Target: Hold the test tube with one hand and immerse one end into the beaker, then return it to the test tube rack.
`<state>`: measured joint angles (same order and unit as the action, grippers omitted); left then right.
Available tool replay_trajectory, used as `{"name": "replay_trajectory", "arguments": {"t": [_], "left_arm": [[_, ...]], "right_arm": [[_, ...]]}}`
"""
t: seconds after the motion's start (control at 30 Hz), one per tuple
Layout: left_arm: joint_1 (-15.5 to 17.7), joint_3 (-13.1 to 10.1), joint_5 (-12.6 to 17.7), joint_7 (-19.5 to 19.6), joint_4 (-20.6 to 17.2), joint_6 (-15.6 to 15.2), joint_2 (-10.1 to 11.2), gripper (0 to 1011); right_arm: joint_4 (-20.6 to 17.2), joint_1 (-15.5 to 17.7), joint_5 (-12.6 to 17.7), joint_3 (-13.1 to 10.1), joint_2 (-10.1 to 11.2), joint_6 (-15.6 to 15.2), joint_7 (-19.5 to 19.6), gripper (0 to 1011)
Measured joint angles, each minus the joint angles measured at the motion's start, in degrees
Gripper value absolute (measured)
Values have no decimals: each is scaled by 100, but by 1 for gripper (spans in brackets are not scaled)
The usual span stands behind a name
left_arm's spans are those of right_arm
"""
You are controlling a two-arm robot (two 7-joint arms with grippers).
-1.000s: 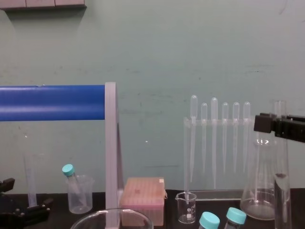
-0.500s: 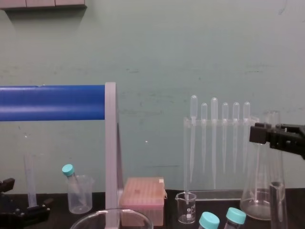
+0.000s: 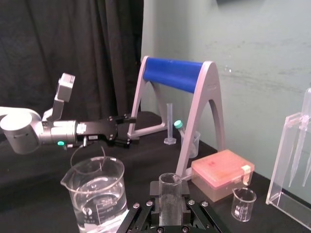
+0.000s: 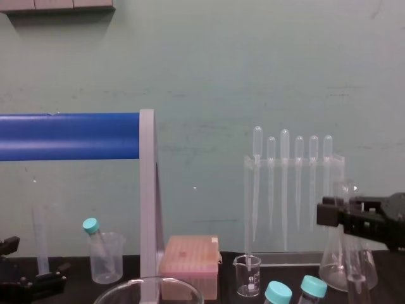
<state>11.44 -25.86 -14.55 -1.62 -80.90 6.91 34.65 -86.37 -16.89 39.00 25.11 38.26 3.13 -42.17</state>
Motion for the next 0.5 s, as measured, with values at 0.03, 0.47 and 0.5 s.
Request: {"name": "replay_trajectory", "arguments": {"t": [0.03,0.47,0.5], "left_arm": [[0,0,0,0,0,0,0,1000],[0,0,0,0,0,0,0,1000],[0,0,0,0,0,0,0,1000]], "right_arm": [[26,-11,-31,22,-1,-3,-10,228],[417,-118,-142,162,-144,101,-173,228],[434,-127,-148,171,-152,101,-184,228]]}}
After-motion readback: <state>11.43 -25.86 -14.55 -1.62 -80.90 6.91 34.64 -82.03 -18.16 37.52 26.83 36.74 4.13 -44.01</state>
